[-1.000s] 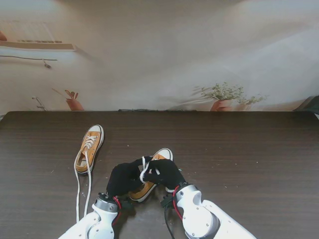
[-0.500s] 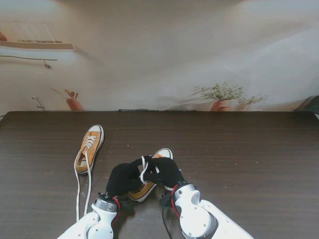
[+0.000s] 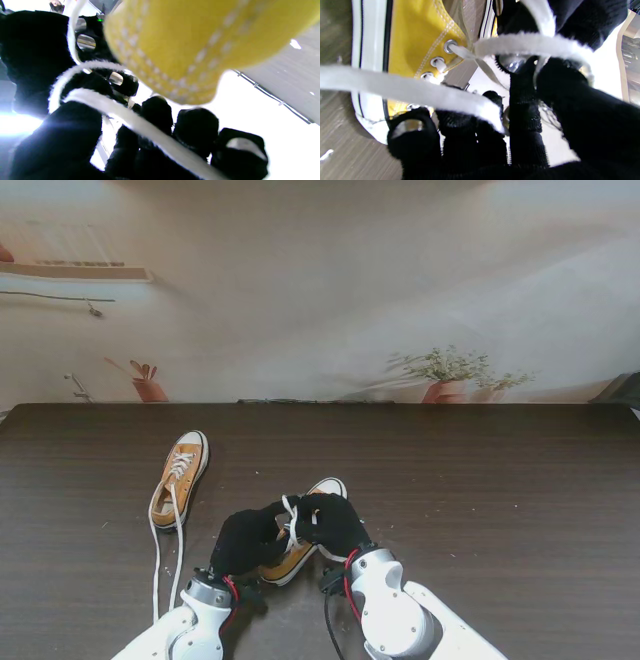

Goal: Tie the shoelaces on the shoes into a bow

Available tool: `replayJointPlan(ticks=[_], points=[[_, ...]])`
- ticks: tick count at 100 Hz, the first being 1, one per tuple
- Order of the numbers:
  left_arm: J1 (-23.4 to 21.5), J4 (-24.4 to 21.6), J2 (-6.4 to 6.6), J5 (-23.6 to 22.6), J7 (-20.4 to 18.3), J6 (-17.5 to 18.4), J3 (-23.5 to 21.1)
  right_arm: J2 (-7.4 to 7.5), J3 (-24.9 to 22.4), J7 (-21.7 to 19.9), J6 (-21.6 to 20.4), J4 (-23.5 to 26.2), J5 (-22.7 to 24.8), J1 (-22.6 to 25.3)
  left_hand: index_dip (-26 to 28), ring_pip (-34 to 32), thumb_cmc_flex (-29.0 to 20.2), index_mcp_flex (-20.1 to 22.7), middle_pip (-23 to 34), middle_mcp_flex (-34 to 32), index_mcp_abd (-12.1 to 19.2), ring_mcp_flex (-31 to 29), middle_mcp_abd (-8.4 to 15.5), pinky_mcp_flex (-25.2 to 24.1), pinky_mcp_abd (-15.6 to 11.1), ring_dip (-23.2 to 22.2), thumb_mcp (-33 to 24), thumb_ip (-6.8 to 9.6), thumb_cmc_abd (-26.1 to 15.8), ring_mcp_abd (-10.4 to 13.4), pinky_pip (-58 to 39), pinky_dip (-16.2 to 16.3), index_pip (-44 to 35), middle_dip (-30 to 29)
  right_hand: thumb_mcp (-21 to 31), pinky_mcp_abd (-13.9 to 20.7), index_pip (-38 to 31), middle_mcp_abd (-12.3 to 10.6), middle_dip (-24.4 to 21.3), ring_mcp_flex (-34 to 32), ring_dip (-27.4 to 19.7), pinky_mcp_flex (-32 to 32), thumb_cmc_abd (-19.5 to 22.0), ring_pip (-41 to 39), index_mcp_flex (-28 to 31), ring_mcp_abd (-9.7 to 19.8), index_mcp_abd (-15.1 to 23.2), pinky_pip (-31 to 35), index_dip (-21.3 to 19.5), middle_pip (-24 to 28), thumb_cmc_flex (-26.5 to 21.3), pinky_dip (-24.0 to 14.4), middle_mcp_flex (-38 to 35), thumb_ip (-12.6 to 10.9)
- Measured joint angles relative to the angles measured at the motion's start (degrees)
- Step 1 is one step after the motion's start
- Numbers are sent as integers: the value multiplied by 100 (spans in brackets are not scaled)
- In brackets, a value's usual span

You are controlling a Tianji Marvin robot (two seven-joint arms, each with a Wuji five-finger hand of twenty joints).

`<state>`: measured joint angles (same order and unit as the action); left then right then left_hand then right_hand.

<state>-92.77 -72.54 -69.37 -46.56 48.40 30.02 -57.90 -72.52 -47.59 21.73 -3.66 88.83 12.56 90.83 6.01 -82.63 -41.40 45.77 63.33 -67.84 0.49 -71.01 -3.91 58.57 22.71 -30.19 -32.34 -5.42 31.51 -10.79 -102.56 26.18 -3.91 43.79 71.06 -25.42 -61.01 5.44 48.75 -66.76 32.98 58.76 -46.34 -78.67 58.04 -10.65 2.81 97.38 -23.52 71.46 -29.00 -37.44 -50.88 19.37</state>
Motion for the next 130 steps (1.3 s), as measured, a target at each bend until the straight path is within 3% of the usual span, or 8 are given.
replayJointPlan(ticks=[22, 31, 45, 81, 96, 130], points=[[-8, -6, 18, -64, 23, 8, -11, 44, -31, -153, 155, 137, -7, 36, 0, 58, -8, -2, -1, 0, 0, 0, 0, -10, 0, 0, -1, 0, 0, 0, 16, 0, -2, 0, -5, -40, -56, 59, -282, 660, -39, -763, 52, 543, -147, -150, 1, -292, -7, -193, -163, -65, 515, 0], [-8, -6, 27, -81, 39, 16, -11, 57, -34, -195, 200, 171, -28, 48, 0, 62, -10, -2, -2, 0, -3, 0, 0, -23, 0, 0, -1, 0, 0, 0, 31, 0, -4, 0, -15, -44, -146, 97, -307, 945, -39, -1101, 131, 691, -275, -208, -14, -425, -170, -256, -212, -138, 800, 0], [-8, -3, 29, -112, 92, 22, -10, 63, -33, -224, 264, 200, -25, 52, 0, 66, -12, -1, -2, 0, -8, 0, 0, -50, 0, 0, -1, 0, 0, 0, 33, 0, -53, 0, -14, -48, -287, 254, -707, 1324, -39, -1513, 213, 881, -373, -216, -241, -567, -502, -481, -287, -270, 1081, 0], [-61, -40, 26, -106, 91, 20, -65, -33, -13, 389, 266, 34, 327, 49, 0, 194, -30, 93, -108, 181, 3, 27, 0, -250, 0, 0, -1, 10, -3, 0, 87, 0, -160, 0, 519, -171, -364, 401, -1102, 1183, -105, -1377, -175, 1014, -385, -360, -417, -689, -693, -545, -284, -330, 888, -6], [-117, -79, 35, -88, 30, 9, -111, -41, -29, 379, 266, 39, 300, 64, 0, 272, -30, -43, -272, 266, 6, 108, 0, -343, 0, 0, -1, 10, -3, -6, 117, 0, -111, 0, 575, -188, -375, 407, -1107, 1119, -108, -1369, -236, 1015, -374, -409, -456, -692, -694, -546, -283, -331, 828, -112], [-146, -99, 44, -2, 7, -16, -132, -19, -60, 290, 131, 115, 340, 133, 0, 291, -31, -32, -372, 325, 6, 162, 0, -444, 0, 0, -1, 10, -141, -25, 175, 117, -117, -9, 770, -189, -434, 408, -1108, 1119, -121, -1368, -431, 1016, -330, -410, -519, -692, -786, -546, -283, -331, 828, -113]])
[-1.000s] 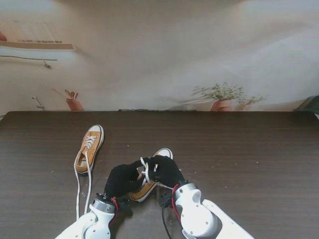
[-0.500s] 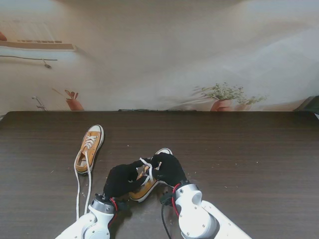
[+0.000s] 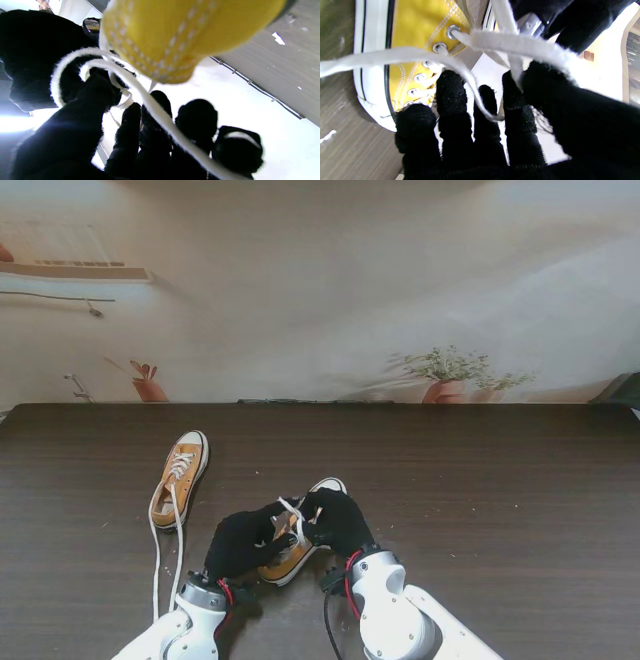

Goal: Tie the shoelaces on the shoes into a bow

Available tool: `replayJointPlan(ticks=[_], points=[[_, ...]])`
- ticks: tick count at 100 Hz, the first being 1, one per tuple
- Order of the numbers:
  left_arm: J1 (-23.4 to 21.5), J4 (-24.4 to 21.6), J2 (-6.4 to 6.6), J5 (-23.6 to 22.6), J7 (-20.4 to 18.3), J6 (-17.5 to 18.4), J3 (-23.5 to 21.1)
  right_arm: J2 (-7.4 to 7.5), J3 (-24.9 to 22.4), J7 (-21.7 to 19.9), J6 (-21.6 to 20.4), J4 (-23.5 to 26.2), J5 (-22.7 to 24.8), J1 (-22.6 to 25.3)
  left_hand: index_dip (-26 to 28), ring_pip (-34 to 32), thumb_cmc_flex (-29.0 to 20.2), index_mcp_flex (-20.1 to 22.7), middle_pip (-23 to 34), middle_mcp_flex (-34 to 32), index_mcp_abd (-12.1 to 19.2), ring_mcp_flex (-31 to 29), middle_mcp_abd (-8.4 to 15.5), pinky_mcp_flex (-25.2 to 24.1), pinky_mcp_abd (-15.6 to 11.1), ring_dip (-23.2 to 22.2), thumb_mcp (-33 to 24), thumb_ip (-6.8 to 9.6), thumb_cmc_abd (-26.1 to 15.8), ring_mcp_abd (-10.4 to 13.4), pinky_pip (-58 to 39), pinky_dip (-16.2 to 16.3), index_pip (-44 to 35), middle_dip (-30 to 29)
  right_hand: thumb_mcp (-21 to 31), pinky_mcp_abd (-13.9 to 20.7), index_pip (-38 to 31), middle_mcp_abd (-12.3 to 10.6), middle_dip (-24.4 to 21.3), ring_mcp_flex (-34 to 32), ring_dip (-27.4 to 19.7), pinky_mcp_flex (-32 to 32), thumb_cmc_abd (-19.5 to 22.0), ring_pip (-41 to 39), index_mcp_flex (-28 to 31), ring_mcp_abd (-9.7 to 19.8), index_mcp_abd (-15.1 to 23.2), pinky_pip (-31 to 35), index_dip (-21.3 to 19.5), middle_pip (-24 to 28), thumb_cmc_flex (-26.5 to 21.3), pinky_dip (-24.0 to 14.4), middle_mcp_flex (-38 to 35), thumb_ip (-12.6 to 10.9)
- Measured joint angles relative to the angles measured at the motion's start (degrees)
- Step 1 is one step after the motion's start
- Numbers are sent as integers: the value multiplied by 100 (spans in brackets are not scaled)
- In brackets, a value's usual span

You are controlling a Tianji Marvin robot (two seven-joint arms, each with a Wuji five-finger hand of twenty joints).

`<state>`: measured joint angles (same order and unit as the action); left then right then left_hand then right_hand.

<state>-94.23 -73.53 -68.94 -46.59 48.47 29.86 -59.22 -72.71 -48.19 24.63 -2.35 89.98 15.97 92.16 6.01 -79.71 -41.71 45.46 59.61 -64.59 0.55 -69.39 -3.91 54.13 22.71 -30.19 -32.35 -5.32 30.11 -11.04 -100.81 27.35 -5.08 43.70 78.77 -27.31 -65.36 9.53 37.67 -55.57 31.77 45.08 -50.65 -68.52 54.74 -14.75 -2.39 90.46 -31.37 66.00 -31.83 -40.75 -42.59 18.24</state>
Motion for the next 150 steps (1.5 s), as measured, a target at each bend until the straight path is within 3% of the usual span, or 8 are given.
replayJointPlan(ticks=[21, 35, 48, 77, 95, 115, 130, 150], points=[[-14, 0, -18, 160, -48, 49, -32, 65, -34, -162, -57, 35, 96, 22, 0, 0, -4, 30, -100, 0, 3, 0, 0, -5, 0, 0, -13, 44, -354, -44, 11, 71, -77, -2, 62, 0, -1, 0, -1, 0, -4, 0, -60, 0, 4, 0, 0, 0, -58, 0, 0, 0, 0, 0], [-19, 6, -48, 264, -49, 157, -46, 93, -40, -179, -88, 35, 154, 26, 111, 3, -10, 258, -249, 56, 3, 0, -4, -75, 129, 0, -382, 46, -356, -48, 112, 168, -483, -4, 62, 0, -1, 0, -10, -3, -60, 23, -61, 3, 6, 0, 0, 0, -68, -2, 0, 0, -122, 0], [-1, 29, -88, 344, 33, 242, -38, 100, -42, -197, -92, 35, 154, 32, 444, 50, -179, 392, -353, 56, 3, 2, -15, -87, 131, 0, -426, -32, -65, -59, 159, 259, -1097, -4, 62, 0, -1, 0, -11, -68, -61, 59, -61, 8, 8, -3, 0, 0, -70, -2, 0, 0, -122, 0], [105, 111, -115, 276, 271, 289, 72, 131, -19, -304, -101, 49, 153, 35, 597, 52, -751, 603, -430, -62, 3, 2, -388, -90, 137, 0, -358, -63, 447, -258, 207, 331, -1811, -5, 62, 0, -1, 0, -11, -68, -61, 67, -62, 8, 12, -3, 0, 0, -86, -2, 0, 0, -122, 0], [203, 178, -134, 164, 504, 342, 170, 148, -22, -391, -96, 81, 137, 44, 452, 52, -743, 756, -529, -208, 3, -1, -474, -82, 269, 0, -665, -63, 855, -289, 227, 332, -1437, -61, 62, 0, -1, 0, -11, -68, -61, 72, -62, 9, 12, -3, 0, 0, -136, -2, 0, 0, -180, 0], [258, 219, -155, 124, 601, 341, 212, 169, -26, -440, -97, 86, 119, 42, 297, 52, -743, 1206, -542, -212, 4, -6, -475, -72, 270, 0, -747, -69, 858, -290, 229, 332, -1021, -66, 62, 0, -1, 0, -11, -68, -61, 80, -62, 9, 12, -3, -10, 0, -199, -60, 0, 0, -180, 0], [260, 223, -159, 135, 618, 340, 210, 190, -24, -492, -101, 72, 116, 35, 19, 52, -1116, 1233, -545, -212, 4, -6, -476, -72, 270, 0, -25, -51, 854, -292, 229, 332, -2730, -85, 63, 0, -1, 0, -11, -68, -61, 82, -68, 9, 60, -3, -84, 0, -207, -63, 0, 0, -230, -59], [257, 224, -161, 181, 612, 338, 200, 202, -7, -517, -102, 61, 124, 31, 314, 52, -1089, 1129, -514, -210, 4, -6, -476, -72, 270, 0, 90, -77, 858, -265, 229, 332, -4487, -132, 63, 0, -1, 1, -11, -68, -61, 82, -68, 9, 60, -3, -85, 0, -207, -63, 0, 0, -230, -59]])
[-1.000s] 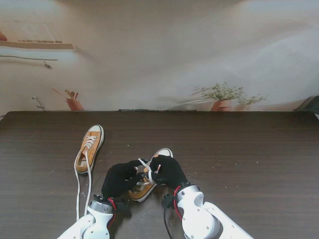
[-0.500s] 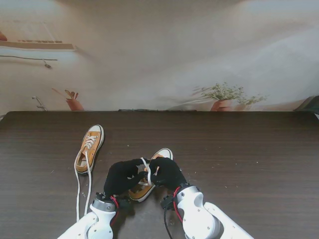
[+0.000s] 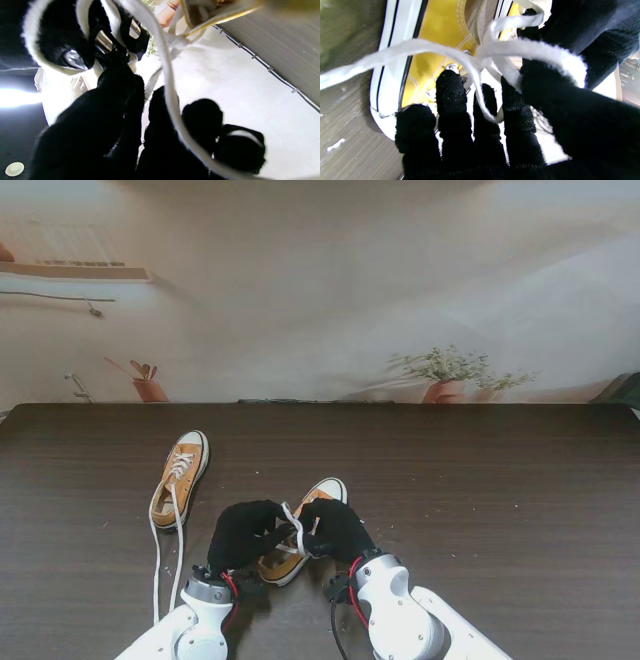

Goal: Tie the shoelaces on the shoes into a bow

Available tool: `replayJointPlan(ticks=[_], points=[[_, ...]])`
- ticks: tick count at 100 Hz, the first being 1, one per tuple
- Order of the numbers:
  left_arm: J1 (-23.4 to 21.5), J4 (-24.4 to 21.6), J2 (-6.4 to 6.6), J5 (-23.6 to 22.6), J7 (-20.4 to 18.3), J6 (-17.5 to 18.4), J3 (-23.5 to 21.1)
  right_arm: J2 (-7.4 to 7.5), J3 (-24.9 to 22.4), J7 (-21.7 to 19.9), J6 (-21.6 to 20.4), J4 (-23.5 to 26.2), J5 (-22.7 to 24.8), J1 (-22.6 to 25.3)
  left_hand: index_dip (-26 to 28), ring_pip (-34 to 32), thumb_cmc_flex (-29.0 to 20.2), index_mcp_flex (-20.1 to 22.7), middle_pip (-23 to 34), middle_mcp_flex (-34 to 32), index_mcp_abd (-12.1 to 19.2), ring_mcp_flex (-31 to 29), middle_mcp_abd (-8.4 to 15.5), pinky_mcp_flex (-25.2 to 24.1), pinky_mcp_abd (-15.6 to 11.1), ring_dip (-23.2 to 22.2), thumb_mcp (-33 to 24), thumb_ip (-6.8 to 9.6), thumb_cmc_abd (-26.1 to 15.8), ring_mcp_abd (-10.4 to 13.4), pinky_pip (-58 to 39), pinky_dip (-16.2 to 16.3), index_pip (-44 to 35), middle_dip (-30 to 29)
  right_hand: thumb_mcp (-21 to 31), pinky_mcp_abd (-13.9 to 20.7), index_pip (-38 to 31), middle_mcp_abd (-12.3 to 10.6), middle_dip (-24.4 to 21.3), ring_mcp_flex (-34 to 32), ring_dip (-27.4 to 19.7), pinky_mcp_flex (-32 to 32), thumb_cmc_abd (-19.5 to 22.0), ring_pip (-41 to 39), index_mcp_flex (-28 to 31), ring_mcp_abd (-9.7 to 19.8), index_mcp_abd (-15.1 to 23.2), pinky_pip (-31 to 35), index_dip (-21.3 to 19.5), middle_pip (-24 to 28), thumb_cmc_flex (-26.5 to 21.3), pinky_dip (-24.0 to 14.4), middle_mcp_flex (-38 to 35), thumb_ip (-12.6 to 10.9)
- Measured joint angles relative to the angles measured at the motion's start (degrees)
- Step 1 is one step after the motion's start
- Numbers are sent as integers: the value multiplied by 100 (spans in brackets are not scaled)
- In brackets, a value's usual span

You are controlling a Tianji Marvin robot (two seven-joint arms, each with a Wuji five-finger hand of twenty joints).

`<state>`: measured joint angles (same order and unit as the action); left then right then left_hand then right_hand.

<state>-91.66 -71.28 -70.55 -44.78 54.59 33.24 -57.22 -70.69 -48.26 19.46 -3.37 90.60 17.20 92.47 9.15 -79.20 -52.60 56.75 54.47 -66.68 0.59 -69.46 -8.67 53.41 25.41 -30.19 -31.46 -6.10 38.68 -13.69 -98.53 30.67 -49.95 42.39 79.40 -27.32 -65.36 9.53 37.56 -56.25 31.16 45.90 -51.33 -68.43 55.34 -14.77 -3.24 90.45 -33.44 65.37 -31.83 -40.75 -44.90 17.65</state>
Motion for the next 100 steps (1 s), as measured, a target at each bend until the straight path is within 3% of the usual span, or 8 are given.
replayJointPlan(ticks=[17, 31, 34, 53, 66, 76, 100], points=[[-40, -23, -20, 91, -156, 17, -80, -1, 27, 0, -8, -19, -2, -7, 882, 0, 114, -320, 98, 118, 0, 0, 96, -11, 0, 0, 22, -1, -394, 120, 0, 0, -180, 0, 0, 0, 0, 0, 0, 0, 0, 0, 0, 0, 0, 0, 0, 0, 0, -1, 0, 0, 0, 0], [-103, -72, -32, 164, -388, 61, -146, -1, 59, 0, -15, -54, -3, -14, 1515, 0, 115, -890, 303, 442, -3, 148, 259, -247, 0, 0, 67, -1, -802, 188, 2, 8, -389, 64, 0, 0, 0, 0, 0, 0, 0, 0, 0, 0, 0, 0, -1, 0, 0, -1, 0, 0, 0, 0], [-127, -91, -33, 189, -464, 66, -162, -1, 67, 0, -16, -60, -4, -16, 1653, 0, 100, -1016, 325, 531, -5, 218, 278, -336, 0, 0, 118, 73, -929, 188, 8, 57, -442, 122, 0, 0, 0, 0, 0, 0, 0, 0, 0, 0, 1, 0, -1, 0, 0, -1, 0, 0, 0, 0], [-314, -237, -14, 462, -1067, 109, -278, -1, 87, 1, -30, -115, -11, -17, 2377, 143, -16, -1875, 405, 1131, -51, 713, 396, -912, 1, 0, 302, 171, -1522, 152, 269, 479, -901, 634, 46, 0, 1, 0, 0, 0, 0, 1, 0, 0, 15, 0, -66, 0, -1, -2, 0, 0, 0, 0], [-393, -301, 13, 507, -1209, 109, -320, -1, 95, 1, -52, -139, -5, -20, 2897, 270, 0, -2327, 434, 1457, -155, 998, 398, -1197, 2, -89, 212, 225, -1530, 144, 422, 826, -1256, 766, 48, 0, 1, 0, 0, 0, 0, 1, 0, 0, 15, 0, -66, 0, -1, -3, 0, 0, -1, 0], [-425, -326, 27, 528, -1243, 84, -325, -5, 100, 8, -69, -146, -3, -29, 3327, 309, 235, -2551, 443, 1584, -185, 1068, 398, -1326, 2, -141, -416, 360, -1370, 104, 514, 973, -1447, 863, 48, 0, 1, 0, 0, 0, 0, 1, -2, 0, 15, 0, -54, 0, -1, -3, 0, 0, -1, 0], [-450, -337, 31, 501, -1185, -26, -345, -10, 102, 12, -86, -148, -3, -40, 3700, 358, 552, -2632, 508, 1694, -185, 1191, 398, -1404, 3, -146, -1014, 508, -1090, 86, 564, 1063, -1628, 907, 48, 0, 4, 0, 0, 0, 0, 1, -6, 0, 15, 0, -11, 0, -1, -4, 0, 0, -1, 0]])
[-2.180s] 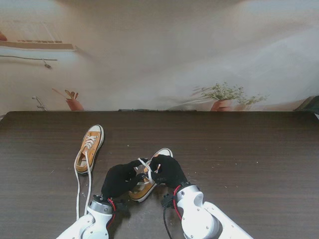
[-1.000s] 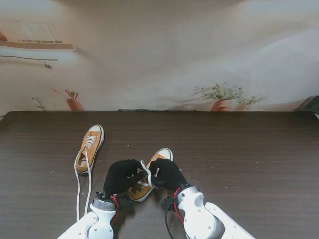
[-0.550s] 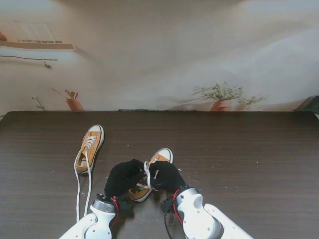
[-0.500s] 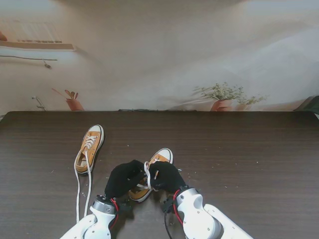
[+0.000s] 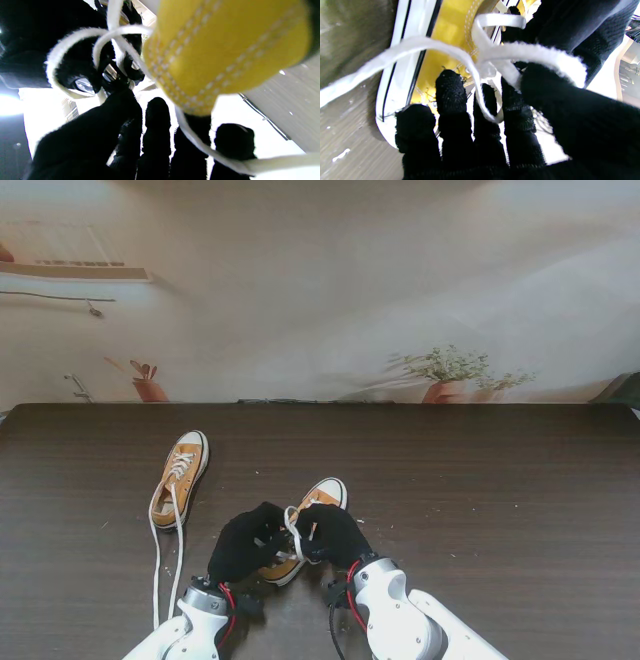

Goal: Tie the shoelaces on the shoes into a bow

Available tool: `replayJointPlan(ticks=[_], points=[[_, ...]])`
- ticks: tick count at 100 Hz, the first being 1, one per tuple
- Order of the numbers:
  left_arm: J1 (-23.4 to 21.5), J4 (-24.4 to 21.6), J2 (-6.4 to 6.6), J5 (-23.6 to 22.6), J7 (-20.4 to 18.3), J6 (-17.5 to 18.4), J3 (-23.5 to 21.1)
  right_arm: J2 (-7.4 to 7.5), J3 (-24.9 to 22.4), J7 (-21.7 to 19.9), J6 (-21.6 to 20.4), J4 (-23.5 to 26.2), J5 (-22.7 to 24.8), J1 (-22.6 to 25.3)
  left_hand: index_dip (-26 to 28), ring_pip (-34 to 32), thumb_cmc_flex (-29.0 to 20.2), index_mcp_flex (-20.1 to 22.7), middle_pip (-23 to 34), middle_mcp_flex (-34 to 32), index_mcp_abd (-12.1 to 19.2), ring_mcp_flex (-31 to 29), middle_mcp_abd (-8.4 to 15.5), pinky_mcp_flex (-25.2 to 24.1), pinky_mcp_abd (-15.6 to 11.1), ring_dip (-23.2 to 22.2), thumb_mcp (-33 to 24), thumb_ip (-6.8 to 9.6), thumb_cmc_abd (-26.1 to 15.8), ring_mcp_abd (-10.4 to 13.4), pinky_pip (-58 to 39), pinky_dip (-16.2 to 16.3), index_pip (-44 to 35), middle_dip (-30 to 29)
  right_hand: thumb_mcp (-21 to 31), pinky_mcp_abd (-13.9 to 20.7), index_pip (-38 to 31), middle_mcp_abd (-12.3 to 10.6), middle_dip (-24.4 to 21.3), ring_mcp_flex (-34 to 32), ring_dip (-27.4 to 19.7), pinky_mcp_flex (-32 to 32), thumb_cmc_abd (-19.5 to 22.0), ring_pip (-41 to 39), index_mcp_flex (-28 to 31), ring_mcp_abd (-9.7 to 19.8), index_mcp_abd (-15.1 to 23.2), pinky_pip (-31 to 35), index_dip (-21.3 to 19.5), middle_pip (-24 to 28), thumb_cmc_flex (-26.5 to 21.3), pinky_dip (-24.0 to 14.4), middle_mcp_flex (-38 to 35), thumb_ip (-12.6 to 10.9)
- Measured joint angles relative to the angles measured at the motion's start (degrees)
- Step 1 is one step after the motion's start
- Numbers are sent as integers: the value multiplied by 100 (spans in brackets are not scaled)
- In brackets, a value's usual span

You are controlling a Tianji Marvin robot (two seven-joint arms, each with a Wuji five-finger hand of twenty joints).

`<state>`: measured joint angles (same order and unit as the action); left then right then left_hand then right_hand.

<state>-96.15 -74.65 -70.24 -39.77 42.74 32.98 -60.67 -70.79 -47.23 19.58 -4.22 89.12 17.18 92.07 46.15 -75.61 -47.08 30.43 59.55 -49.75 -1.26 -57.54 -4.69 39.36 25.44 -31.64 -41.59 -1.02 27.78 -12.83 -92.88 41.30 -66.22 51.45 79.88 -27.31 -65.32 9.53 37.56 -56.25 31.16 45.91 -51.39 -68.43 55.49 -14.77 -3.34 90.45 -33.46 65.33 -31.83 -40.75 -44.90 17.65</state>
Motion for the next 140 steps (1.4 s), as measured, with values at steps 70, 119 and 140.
replayJointPlan(ticks=[70, 119, 140], points=[[105, 109, 14, -277, 525, -75, 81, -6, -20, 8, -15, -13, -3, -2, -2431, 3, -319, 98, -788, -336, 45, 75, -74, -65, 3, -1, 760, -145, 97, -107, 115, 119, 2724, 57, 1, 0, 3, 0, 0, 0, 0, 0, -11, 0, 0, 0, 15, 0, 0, -2, 0, 0, 0, 0], [249, 206, 11, -377, 659, -19, 189, -3, -35, -7, -23, -20, -3, 0, -1811, 26, -199, 562, -1000, -463, 619, 75, -74, -71, 4, -1, 615, -414, 589, -54, 183, 114, 1781, 40, 1, 0, 4, 0, 0, 0, 0, 0, -11, 0, 0, 0, 28, 0, 0, -3, 1, 0, 0, 0], [248, 205, 12, -346, 648, -70, 188, -2, -39, -13, -48, -23, -3, 2, -1695, 64, -200, 484, -1001, -463, 619, 75, -71, -74, 4, -1, 615, -422, 656, -2, 189, 90, 1742, 40, 1, 0, 5, 0, 0, 0, 0, 0, -11, 0, -1, 0, 29, 0, 0, -3, 1, 0, 0, 0]])
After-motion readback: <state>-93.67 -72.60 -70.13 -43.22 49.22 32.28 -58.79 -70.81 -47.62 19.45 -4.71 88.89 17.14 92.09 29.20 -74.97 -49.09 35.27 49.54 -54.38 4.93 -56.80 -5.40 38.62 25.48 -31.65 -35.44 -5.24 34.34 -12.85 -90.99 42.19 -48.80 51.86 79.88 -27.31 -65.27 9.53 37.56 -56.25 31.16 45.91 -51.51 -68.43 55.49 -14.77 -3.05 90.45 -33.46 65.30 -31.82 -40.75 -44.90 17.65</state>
